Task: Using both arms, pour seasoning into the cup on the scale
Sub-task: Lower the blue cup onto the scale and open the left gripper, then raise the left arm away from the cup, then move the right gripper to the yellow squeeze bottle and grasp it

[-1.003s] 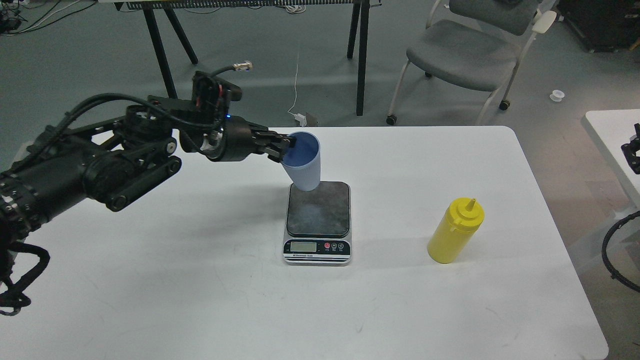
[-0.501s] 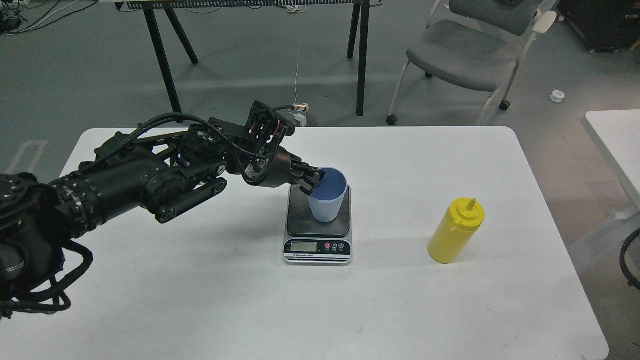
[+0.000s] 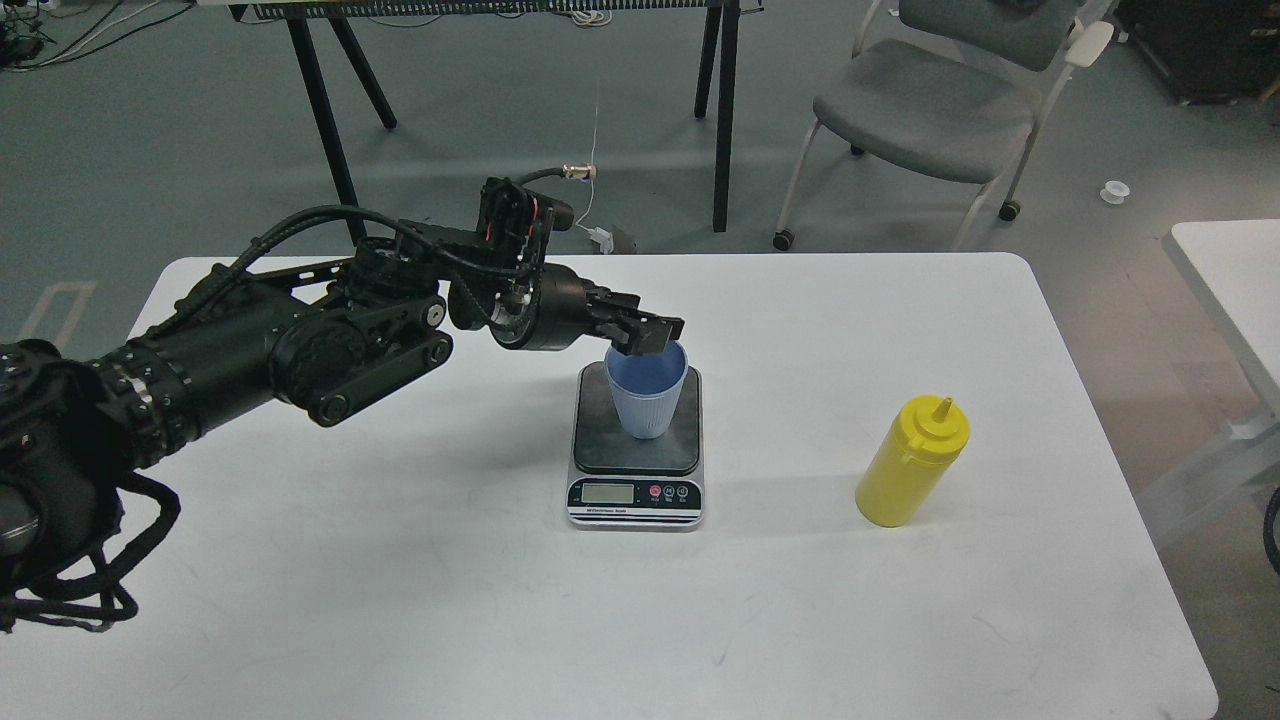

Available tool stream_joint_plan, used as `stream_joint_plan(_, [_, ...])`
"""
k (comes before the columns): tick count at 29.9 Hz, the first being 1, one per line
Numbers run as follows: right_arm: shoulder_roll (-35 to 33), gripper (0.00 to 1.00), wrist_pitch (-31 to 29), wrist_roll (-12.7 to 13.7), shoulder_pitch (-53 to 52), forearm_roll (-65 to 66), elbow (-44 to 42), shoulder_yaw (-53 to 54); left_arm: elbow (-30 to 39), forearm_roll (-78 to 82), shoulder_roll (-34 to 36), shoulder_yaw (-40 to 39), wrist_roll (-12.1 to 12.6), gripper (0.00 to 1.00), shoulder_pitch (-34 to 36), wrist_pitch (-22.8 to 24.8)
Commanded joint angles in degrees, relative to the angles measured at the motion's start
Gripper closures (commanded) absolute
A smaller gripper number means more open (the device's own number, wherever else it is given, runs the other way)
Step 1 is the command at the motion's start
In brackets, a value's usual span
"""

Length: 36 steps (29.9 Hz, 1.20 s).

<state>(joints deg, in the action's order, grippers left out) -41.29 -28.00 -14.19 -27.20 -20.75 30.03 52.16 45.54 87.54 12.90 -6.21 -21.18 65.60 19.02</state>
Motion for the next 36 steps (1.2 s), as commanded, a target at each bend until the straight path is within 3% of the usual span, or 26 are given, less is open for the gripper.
stream_joint_plan(1, [-4.93, 0.01, 0.0, -0.66, 10.73, -0.34, 15.63, 0.74, -0.19, -15.6, 2.99, -1.08, 0.17, 0.01, 0.84, -0.22])
stream_joint_plan(4, [-8.01, 0.01, 0.0, -1.8, 17.78, 0.01, 24.88, 1.63, -0.71, -27.64, 3.71, -2.48, -0.01, 0.01, 1.02, -0.39])
stream_joint_plan(9, [-8.37, 0.01, 0.0, -1.89, 24.62, -0.25, 31.83, 1.36, -1.59, -52.77, 3.71, -8.45, 0.08, 0.01, 0.4, -0.65])
stream_joint_plan(17, [-3.9, 0.01, 0.0, -4.7, 39.58, 0.01, 48.36, 1.72, -5.1, -86.37, 3.62, -23.83, 0.61, 0.01, -3.2, -0.57])
stream_joint_plan(19, [-1.35, 0.01, 0.0, -4.7, 40.73, 0.18, 48.81, 1.28, -5.63, -91.65, 3.62, -27.96, 1.05, 0.01, -4.42, 0.13])
stream_joint_plan(24, [7.35, 0.01, 0.0, -4.7, 41.7, 5.09, 48.37, 1.36, -6.87, -96.77, 3.53, -35.09, 5.0, 0.01, -7.76, 0.4])
stream_joint_plan(36, [25.64, 0.01, 0.0, -4.7, 39.77, 10.82, 42.58, 1.8, -6.87, -96.15, 3.27, -34.48, 5.09, 0.01, -9.0, -0.3])
